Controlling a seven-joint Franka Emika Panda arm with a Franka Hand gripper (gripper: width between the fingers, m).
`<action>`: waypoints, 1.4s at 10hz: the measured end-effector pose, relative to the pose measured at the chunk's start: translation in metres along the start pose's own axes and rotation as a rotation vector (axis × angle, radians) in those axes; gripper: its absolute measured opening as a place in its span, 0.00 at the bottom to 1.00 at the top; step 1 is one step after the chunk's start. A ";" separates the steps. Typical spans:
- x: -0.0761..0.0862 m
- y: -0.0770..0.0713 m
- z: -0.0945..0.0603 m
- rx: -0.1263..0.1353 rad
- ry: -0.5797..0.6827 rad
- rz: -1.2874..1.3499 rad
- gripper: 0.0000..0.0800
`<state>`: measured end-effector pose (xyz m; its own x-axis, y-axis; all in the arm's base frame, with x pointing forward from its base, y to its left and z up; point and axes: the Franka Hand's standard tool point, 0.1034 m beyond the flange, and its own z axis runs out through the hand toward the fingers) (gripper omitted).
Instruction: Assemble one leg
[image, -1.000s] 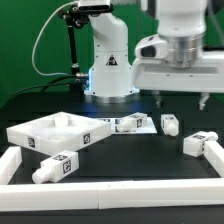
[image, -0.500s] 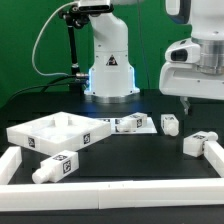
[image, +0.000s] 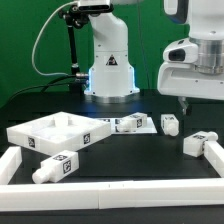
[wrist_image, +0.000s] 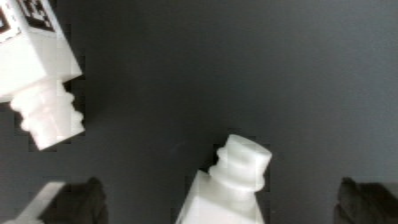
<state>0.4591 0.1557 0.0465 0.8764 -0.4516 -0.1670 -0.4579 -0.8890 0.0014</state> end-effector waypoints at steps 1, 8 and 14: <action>0.012 0.004 0.004 0.006 0.005 0.015 0.81; 0.036 -0.013 0.030 0.042 0.050 0.041 0.66; 0.006 0.016 0.027 0.014 0.011 0.072 0.36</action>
Offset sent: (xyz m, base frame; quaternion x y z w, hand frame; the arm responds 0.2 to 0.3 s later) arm 0.0366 -0.0007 -0.0227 -0.0087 0.0391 0.0493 0.9980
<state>0.4527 0.1404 0.0185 0.8426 -0.5155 -0.1562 -0.5220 -0.8529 -0.0010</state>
